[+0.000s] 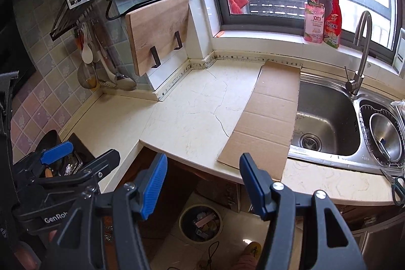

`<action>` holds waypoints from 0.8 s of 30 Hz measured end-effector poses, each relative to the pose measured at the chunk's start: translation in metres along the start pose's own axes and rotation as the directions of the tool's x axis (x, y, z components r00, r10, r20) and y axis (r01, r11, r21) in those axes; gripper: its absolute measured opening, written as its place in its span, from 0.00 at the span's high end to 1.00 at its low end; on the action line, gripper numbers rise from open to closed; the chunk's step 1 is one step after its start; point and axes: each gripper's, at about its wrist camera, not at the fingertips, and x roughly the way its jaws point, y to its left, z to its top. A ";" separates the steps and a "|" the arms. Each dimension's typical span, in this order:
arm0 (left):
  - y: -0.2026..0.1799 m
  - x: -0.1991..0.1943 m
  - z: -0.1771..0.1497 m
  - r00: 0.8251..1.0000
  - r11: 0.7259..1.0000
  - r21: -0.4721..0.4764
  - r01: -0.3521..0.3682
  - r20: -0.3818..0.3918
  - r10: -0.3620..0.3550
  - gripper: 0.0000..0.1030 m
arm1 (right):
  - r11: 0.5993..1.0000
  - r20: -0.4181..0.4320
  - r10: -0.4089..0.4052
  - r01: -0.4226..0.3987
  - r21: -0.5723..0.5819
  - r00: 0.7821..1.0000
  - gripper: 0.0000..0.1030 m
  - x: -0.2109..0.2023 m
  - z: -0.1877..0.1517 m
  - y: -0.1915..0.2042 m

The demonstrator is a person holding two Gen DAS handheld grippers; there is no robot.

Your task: Collect trash

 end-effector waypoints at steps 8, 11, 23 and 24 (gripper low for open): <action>0.000 0.003 0.006 1.000 1.000 0.007 -0.009 0.012 0.009 0.03 | 1.000 0.010 -0.002 0.002 0.003 1.000 0.42 0.003 0.003 -0.001; -0.001 0.004 0.009 1.000 1.000 0.010 -0.016 0.018 0.016 0.03 | 1.000 0.013 -0.004 0.004 0.003 1.000 0.42 0.003 0.005 0.000; 0.000 0.004 0.009 1.000 1.000 0.007 -0.020 0.017 0.020 0.03 | 1.000 0.017 -0.003 0.003 0.000 1.000 0.42 0.004 0.006 -0.001; 0.000 0.004 0.009 1.000 1.000 0.008 -0.020 0.017 0.020 0.03 | 1.000 0.018 -0.003 0.003 0.000 1.000 0.42 0.003 0.006 -0.001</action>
